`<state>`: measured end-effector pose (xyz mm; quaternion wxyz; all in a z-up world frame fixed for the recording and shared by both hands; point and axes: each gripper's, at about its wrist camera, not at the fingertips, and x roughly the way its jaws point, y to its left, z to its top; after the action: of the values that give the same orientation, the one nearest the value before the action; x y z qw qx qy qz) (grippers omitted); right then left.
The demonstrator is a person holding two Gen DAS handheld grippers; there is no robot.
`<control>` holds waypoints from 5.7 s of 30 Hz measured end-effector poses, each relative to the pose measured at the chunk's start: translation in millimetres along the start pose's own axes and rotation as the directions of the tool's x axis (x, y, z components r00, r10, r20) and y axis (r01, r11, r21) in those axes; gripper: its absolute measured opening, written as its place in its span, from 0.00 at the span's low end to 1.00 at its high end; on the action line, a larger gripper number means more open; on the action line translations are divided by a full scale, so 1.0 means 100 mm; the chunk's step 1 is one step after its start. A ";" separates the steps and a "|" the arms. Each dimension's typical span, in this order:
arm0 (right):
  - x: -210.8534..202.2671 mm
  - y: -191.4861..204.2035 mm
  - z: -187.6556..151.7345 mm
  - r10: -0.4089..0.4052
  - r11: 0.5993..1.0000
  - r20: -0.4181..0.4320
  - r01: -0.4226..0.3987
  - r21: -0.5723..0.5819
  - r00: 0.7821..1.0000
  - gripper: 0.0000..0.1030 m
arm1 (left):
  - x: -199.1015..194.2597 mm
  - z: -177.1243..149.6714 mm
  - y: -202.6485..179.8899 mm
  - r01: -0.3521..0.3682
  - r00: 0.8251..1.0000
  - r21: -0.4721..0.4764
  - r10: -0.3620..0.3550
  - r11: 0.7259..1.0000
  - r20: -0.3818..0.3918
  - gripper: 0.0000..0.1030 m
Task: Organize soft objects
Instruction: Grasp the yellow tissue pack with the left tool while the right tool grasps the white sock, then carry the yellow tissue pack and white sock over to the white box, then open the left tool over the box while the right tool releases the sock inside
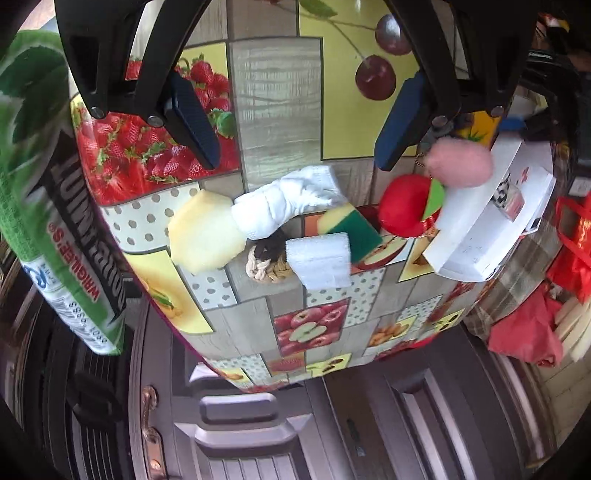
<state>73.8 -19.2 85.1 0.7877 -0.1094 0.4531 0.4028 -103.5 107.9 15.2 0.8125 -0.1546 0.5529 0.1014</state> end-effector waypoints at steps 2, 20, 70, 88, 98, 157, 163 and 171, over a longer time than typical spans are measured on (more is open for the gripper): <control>0.12 -0.09 0.05 0.015 0.999 -0.034 -0.013 0.051 0.999 0.83 | -0.01 -0.02 0.01 -0.004 1.000 0.003 0.004 1.000 0.001 0.48; 0.58 0.05 0.13 0.032 0.999 -0.124 -0.029 0.023 0.992 0.35 | -0.10 0.01 0.01 -0.026 0.997 -0.021 0.027 0.999 0.070 0.47; -1.89 1.40 0.83 0.223 0.973 0.531 -0.159 -0.165 0.818 0.37 | -2.98 -0.02 1.10 -0.133 0.708 -0.244 0.264 0.961 0.655 0.48; -1.76 1.77 0.78 0.251 0.965 0.514 -0.172 -0.198 0.820 0.37 | -2.95 -0.17 1.44 -0.075 0.710 -0.288 0.254 0.955 0.657 0.48; -0.85 1.32 0.31 0.076 0.972 0.125 -0.046 -0.229 0.989 0.83 | -2.82 -0.21 1.42 -0.048 0.722 -0.259 0.213 0.965 0.659 0.48; -0.82 2.25 1.02 0.301 0.934 0.289 -0.220 -0.283 0.909 0.32 | -2.32 0.18 1.74 -0.108 0.801 -0.311 0.268 0.944 0.535 0.48; -0.07 2.26 0.90 0.289 0.939 0.067 -0.268 -0.217 0.955 0.32 | -1.87 0.26 1.87 -0.103 0.851 -0.334 0.257 0.937 0.458 0.48; 0.50 2.56 0.83 0.298 0.923 -0.072 -0.307 -0.233 0.952 0.34 | -1.32 0.40 2.03 -0.069 0.913 -0.356 0.203 0.932 0.353 0.49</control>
<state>-48.9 219.4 141.6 0.6888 -0.1402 0.4258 0.5697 -185.2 312.8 123.4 0.8572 -0.2286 0.3672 0.2796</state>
